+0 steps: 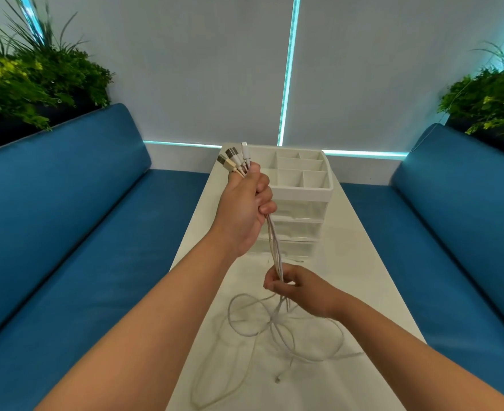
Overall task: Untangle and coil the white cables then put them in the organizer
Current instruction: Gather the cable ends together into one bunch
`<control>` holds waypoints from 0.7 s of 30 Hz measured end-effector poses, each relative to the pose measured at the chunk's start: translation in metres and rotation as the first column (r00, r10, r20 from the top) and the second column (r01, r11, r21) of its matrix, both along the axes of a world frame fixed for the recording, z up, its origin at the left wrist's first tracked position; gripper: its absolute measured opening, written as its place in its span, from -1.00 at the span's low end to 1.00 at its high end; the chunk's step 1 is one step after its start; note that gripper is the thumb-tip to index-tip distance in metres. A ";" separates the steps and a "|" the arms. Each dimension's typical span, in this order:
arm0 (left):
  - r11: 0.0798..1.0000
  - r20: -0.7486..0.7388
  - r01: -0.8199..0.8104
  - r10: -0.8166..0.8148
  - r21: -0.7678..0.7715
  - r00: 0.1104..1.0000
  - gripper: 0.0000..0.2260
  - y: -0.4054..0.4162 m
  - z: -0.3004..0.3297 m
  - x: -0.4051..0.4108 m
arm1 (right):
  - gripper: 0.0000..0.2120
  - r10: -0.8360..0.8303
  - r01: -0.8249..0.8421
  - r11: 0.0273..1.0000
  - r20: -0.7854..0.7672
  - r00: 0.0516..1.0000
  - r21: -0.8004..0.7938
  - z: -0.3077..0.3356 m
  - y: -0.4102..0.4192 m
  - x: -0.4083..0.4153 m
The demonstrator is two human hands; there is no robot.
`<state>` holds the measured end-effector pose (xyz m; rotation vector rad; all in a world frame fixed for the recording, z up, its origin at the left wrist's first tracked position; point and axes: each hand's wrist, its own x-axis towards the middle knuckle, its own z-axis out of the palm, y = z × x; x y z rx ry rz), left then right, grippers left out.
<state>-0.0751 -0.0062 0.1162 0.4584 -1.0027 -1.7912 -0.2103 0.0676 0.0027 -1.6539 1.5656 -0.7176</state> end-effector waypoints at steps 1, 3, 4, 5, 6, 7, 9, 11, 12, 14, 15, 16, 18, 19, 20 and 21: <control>1.000 0.006 0.004 -0.004 0.009 1.000 -0.89 0.000 -0.001 0.000 | -0.92 -0.038 0.038 0.999 -0.002 0.999 -0.003 -0.002 0.000 0.000; 1.000 0.019 0.009 -0.010 0.030 1.000 -0.88 0.000 -0.006 0.001 | -0.89 -0.081 0.080 0.997 -0.037 0.996 -0.020 -0.003 -0.002 -0.001; 0.999 0.025 0.011 -0.012 0.038 1.000 -0.87 0.000 -0.009 0.001 | -0.76 -0.094 0.092 0.995 -0.050 0.994 -0.047 -0.001 -0.003 0.000; 0.999 0.032 0.013 -0.015 0.044 0.999 -0.87 0.001 -0.011 0.001 | -0.62 -0.111 0.108 0.989 -0.023 0.994 -0.104 0.003 -0.004 0.002; 0.999 0.036 0.018 -0.020 0.045 0.999 -0.87 0.002 -0.012 0.000 | -0.55 -0.122 0.128 0.979 0.049 0.991 -0.157 0.008 -0.005 0.004; 0.999 0.034 0.025 -0.026 0.043 0.999 -0.87 0.004 -0.013 -0.001 | -0.57 -0.114 0.141 0.971 0.147 0.983 -0.192 0.014 -0.006 0.006; 0.999 0.010 0.036 -0.036 0.038 0.999 -0.87 0.005 -0.008 -0.003 | -0.76 -0.086 0.139 0.975 0.282 0.956 -0.174 0.023 -0.008 0.010; 0.999 -0.030 0.031 -0.031 0.021 0.999 -0.86 0.002 0.001 -0.002 | -0.81 -0.090 0.112 0.985 0.164 0.982 -0.131 0.019 -0.005 0.007; 1.000 -0.050 0.028 -0.027 0.003 0.998 -0.85 -0.001 0.006 0.000 | -0.81 -0.092 0.093 0.990 0.018 0.996 -0.105 0.010 -0.004 0.001; 0.999 -0.064 0.022 -0.024 -0.034 0.998 -0.85 -0.005 0.013 0.004 | -0.84 -0.082 0.075 0.996 -0.190 0.978 -0.044 -0.005 0.000 -0.010; 0.999 -0.057 0.021 -0.024 -0.044 0.998 -0.86 -0.006 0.013 0.006 | -0.83 -0.090 0.090 0.996 -0.188 0.978 -0.008 -0.010 0.002 -0.013; 0.999 -0.044 0.021 -0.023 -0.045 0.999 -0.86 -0.005 0.011 0.006 | -0.77 -0.099 0.102 0.995 -0.151 0.984 0.014 -0.011 0.002 -0.016; 0.999 -0.011 0.021 -0.021 -0.032 1.000 -0.87 -0.003 0.002 0.005 | -0.58 -0.117 0.114 0.992 -0.045 0.992 -0.056 -0.001 0.000 -0.013; 1.000 -0.001 0.022 -0.022 -0.023 1.000 -0.87 -0.001 -0.002 0.004 | -0.56 -0.115 0.115 0.987 0.010 0.993 -0.115 0.008 -0.003 -0.009; 1.000 0.002 0.025 -0.025 -0.015 1.000 -0.87 0.001 -0.006 0.002 | -0.64 -0.095 0.106 0.981 0.078 0.992 -0.161 0.019 -0.005 -0.004; 1.000 -0.002 0.028 -0.028 -0.011 1.000 -0.87 0.002 -0.007 0.001 | -0.77 -0.068 0.093 0.977 0.136 0.988 -0.189 0.028 -0.008 0.001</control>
